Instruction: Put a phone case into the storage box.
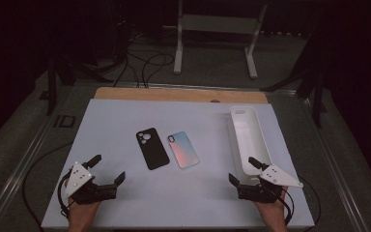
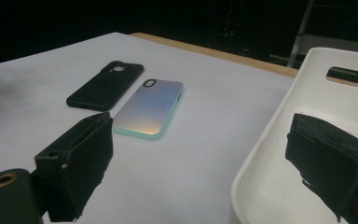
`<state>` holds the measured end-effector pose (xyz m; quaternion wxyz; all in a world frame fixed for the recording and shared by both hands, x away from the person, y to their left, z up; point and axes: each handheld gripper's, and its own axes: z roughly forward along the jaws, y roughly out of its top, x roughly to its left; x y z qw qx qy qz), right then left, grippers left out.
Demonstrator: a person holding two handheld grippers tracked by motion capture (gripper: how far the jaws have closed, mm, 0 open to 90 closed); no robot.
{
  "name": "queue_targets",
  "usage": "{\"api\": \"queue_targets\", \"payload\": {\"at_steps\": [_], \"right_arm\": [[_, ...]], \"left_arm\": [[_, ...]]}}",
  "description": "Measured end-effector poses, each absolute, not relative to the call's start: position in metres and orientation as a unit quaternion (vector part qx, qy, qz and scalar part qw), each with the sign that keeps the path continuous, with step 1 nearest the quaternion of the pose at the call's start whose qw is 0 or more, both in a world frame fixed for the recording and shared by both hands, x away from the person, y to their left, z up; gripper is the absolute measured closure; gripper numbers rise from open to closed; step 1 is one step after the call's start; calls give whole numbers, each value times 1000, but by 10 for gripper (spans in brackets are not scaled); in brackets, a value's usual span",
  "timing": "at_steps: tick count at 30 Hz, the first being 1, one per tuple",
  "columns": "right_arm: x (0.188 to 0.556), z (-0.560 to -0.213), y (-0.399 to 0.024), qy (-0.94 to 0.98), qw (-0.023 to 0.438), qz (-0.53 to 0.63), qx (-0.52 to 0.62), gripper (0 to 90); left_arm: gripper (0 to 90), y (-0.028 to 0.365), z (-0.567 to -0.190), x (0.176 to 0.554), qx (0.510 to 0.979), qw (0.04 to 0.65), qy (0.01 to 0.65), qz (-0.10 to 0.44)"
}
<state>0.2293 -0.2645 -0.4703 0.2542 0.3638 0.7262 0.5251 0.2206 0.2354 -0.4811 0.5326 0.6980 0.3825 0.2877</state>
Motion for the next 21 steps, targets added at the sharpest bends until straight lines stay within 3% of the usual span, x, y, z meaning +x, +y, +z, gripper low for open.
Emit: {"api": "queue_targets", "payload": {"at_steps": [21], "right_arm": [[243,-446,-230,753,246,490,365,71]], "left_arm": [[12,235,-482,220,697,520,393,299]]}}
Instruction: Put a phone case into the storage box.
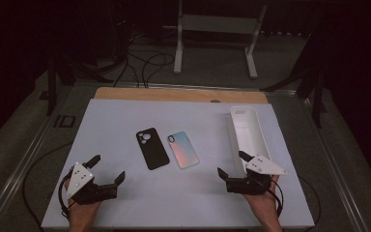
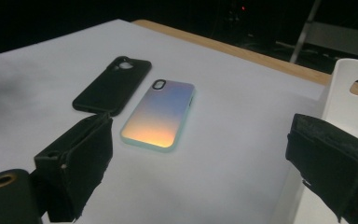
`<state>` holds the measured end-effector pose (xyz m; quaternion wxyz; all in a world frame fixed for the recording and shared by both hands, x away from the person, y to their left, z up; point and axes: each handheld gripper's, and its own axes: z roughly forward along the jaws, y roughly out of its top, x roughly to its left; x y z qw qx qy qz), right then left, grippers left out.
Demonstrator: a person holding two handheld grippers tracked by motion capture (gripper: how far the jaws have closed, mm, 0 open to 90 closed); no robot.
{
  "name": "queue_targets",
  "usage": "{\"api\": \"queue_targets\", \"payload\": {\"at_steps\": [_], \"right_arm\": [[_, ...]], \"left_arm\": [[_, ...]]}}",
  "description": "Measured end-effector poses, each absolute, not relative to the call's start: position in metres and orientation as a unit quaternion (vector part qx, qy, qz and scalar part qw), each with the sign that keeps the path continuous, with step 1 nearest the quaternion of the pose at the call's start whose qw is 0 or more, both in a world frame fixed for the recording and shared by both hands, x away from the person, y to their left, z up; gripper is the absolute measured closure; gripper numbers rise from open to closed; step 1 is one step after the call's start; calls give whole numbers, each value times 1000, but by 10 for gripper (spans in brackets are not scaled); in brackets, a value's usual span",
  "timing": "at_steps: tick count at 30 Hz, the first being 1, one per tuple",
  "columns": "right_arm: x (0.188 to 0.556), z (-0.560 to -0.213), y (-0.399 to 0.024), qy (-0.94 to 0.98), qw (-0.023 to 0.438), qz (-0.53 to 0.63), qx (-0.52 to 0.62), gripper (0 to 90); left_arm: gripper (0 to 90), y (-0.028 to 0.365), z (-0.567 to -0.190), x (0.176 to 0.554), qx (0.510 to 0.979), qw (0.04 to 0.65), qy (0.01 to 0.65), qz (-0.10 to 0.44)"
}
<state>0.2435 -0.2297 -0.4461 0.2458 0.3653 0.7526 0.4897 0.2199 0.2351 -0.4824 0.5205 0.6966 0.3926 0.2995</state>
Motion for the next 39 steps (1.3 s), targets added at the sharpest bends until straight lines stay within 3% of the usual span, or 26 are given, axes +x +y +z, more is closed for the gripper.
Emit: {"api": "queue_targets", "payload": {"at_steps": [25,39], "right_arm": [[295,-407,-165,788,234,440,362,71],[320,-406,-129,814,210,407,358,71]], "left_arm": [[10,232,-484,220,696,516,395,304],[10,231,-484,220,698,514,393,307]]}}
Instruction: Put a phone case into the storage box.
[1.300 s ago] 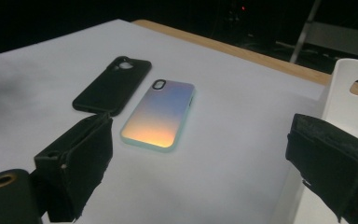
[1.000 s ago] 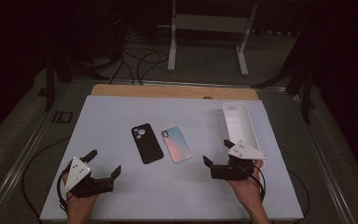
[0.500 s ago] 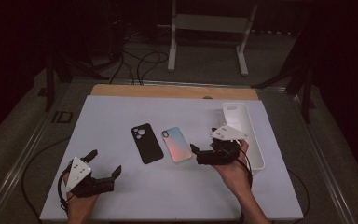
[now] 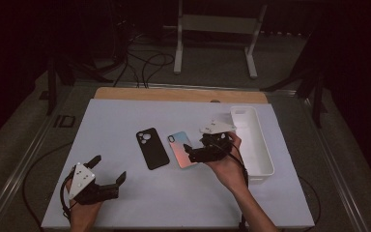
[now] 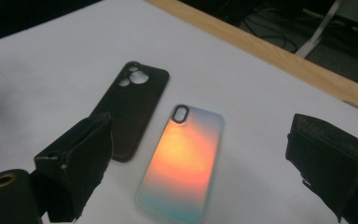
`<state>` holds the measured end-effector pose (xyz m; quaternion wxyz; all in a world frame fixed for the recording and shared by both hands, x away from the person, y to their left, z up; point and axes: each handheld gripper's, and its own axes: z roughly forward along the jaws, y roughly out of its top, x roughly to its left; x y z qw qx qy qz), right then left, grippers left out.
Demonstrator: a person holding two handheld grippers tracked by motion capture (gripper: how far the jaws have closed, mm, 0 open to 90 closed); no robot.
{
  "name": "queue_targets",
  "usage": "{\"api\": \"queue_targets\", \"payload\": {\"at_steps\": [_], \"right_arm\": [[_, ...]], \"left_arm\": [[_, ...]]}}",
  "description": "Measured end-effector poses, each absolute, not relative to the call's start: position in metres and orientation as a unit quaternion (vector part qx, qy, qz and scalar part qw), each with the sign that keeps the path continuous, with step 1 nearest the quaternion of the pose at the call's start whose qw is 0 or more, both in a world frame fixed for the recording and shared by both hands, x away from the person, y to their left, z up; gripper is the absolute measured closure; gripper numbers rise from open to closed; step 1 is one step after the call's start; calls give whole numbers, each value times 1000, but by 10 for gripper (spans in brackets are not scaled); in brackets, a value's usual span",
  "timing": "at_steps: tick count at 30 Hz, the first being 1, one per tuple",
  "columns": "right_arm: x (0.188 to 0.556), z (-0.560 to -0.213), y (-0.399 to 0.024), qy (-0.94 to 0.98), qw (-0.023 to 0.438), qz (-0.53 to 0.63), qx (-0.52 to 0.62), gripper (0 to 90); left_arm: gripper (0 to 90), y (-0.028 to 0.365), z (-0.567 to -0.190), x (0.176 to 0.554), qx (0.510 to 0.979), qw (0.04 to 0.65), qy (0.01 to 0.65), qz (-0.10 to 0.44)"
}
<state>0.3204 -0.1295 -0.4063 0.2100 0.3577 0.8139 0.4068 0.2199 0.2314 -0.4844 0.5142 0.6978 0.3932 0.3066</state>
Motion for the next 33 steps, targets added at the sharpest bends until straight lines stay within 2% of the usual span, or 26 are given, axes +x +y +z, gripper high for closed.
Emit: {"api": "queue_targets", "payload": {"at_steps": [21,33], "right_arm": [[358,-445,-102,844,153,333,393,70],[367,-465,-97,853,129,297,409,71]], "left_arm": [[10,229,-485,220,699,511,392,309],[10,230,-485,219,698,512,394,310]]}}
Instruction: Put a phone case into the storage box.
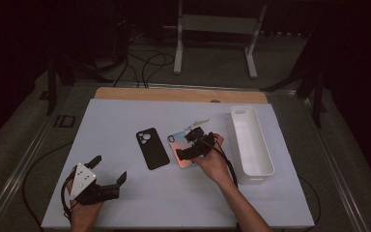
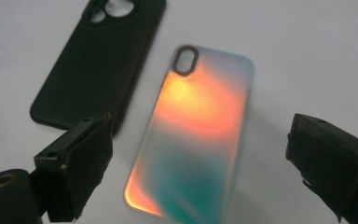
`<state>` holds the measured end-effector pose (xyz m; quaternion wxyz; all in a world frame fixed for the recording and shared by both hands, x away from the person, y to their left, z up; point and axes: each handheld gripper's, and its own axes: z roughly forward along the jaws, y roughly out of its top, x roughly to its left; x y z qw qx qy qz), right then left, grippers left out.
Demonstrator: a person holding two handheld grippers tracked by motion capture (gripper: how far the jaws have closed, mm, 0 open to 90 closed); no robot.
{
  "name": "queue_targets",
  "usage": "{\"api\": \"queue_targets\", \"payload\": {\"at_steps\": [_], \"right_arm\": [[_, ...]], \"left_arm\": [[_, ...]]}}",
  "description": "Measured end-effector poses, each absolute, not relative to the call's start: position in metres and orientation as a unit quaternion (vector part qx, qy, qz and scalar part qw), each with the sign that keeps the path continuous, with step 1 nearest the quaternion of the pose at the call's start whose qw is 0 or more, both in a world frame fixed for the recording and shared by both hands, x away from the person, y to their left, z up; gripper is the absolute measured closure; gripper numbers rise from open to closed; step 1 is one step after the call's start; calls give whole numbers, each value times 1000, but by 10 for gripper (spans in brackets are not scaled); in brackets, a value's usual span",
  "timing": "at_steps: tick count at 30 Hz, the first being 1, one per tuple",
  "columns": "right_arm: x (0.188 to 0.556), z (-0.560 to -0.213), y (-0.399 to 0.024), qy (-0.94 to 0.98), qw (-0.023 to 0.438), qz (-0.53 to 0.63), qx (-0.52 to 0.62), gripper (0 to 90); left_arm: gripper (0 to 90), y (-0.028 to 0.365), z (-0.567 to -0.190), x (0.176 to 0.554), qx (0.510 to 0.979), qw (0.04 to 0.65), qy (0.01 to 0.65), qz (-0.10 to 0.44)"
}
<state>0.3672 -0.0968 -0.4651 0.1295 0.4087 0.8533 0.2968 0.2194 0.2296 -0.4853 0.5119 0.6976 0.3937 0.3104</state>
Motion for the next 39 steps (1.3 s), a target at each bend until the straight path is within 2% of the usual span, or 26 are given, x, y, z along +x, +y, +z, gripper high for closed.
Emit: {"api": "queue_targets", "payload": {"at_steps": [39], "right_arm": [[377,-514,-79,872,97,198,436,71]], "left_arm": [[10,229,-486,220,700,511,394,308]]}}
